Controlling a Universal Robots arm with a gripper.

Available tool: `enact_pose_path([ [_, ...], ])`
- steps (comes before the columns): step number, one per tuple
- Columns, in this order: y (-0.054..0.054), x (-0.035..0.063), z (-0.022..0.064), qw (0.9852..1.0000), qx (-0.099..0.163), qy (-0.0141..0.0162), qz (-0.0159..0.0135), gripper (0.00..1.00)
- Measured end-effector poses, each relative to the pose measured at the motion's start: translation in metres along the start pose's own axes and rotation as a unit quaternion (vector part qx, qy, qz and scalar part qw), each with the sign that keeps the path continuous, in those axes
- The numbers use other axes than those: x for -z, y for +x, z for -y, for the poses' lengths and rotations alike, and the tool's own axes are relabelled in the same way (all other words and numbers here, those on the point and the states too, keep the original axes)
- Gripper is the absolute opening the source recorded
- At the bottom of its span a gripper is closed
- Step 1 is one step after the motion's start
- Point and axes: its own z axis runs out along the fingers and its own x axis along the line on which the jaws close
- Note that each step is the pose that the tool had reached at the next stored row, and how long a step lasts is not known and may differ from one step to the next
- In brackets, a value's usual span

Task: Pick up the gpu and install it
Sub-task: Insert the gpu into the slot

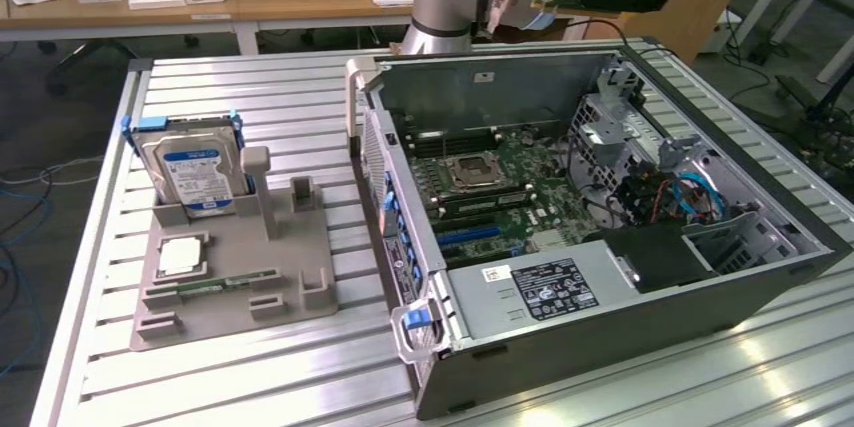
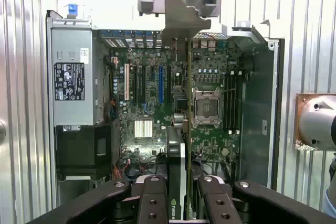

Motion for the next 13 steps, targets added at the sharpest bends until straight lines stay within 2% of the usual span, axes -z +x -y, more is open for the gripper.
enact_pose_path([
  [1, 0.0000, 0.0000, 0.0000, 1.0000, 0.001, 0.0070, 0.0001, 0.27],
  [2, 0.0000, 0.0000, 0.0000, 0.9999, 0.001, 0.0113, 0.0001, 0.27],
  [7, 0.0000, 0.0000, 0.0000, 0.9999, 0.001, 0.0135, 0.0001, 0.27],
  [13, 0.0000, 0.0000, 0.0000, 0.9999, 0.001, 0.0137, 0.0001, 0.27],
])
